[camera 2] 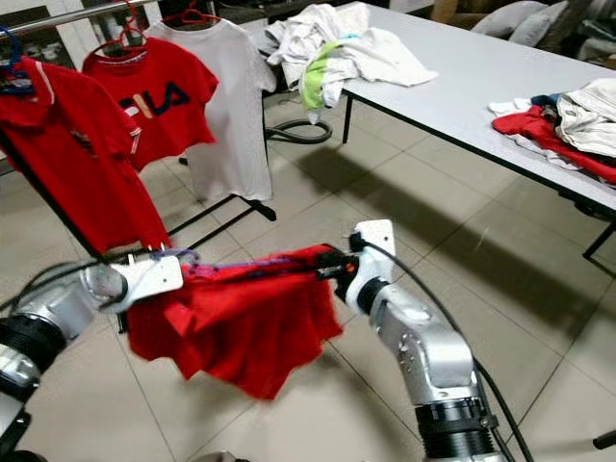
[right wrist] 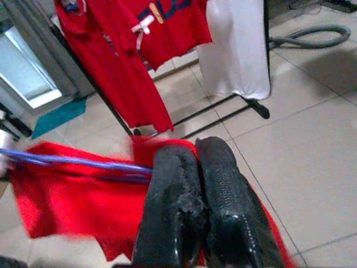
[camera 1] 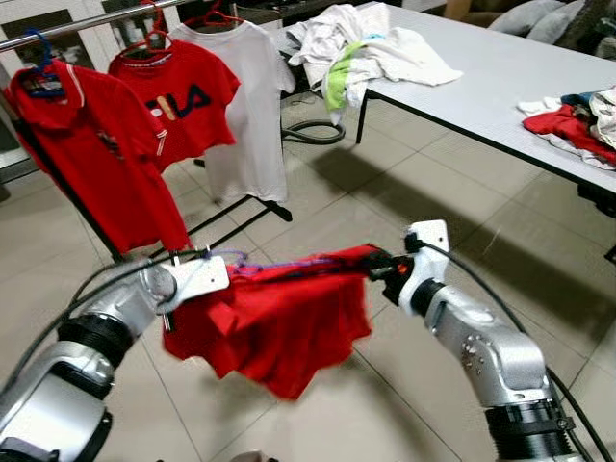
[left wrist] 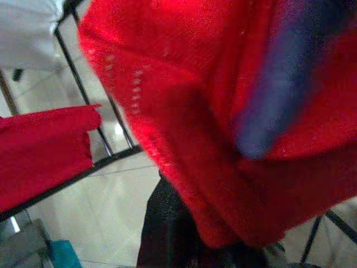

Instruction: Hang hanger

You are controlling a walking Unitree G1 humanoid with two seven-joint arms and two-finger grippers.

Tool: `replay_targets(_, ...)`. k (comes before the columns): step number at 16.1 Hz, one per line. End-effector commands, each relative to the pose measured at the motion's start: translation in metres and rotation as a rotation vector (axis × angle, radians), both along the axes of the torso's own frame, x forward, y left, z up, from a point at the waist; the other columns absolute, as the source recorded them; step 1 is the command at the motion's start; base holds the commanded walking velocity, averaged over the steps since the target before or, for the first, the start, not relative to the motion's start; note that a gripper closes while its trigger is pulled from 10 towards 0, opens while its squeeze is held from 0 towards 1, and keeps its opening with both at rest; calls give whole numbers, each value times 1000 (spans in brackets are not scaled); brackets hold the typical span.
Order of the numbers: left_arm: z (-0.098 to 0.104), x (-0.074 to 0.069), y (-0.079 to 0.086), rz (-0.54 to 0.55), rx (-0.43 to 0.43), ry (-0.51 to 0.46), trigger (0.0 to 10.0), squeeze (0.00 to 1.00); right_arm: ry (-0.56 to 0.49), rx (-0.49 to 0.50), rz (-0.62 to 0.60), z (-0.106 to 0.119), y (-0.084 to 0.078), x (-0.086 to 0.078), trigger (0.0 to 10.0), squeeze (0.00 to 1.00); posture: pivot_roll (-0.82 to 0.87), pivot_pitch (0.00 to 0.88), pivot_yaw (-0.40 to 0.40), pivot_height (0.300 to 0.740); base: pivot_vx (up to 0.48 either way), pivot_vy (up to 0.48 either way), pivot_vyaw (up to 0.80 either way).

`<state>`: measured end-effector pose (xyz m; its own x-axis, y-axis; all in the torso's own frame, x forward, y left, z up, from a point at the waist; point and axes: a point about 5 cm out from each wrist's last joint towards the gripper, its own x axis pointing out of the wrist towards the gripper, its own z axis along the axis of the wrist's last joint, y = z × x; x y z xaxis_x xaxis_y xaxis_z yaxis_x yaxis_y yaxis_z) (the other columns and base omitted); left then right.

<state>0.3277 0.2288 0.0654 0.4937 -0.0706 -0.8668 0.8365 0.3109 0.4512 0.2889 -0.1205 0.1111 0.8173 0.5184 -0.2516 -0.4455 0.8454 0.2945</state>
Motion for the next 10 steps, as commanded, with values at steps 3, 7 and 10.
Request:
replay_targets(3, 20, 15, -31, -127, -35, -67, 0, 0, -60, -94, 61, 5, 14, -1, 0, 0, -50, 0, 67, 740, 0, 0, 0)
replay_targets(7, 22, 17, -54, -201, -109, -94, 0, 0, -95, -120, 113, 9, 25, 1, 0, 0, -49, 0, 66, 740, 0, 0, 0)
replay_targets(10, 21, 14, -37, -148, -128, -108, 0, 0, -177, -134, 73, 17, 12, 3, 0, 0, -53, 0, 65, 740, 0, 0, 0)
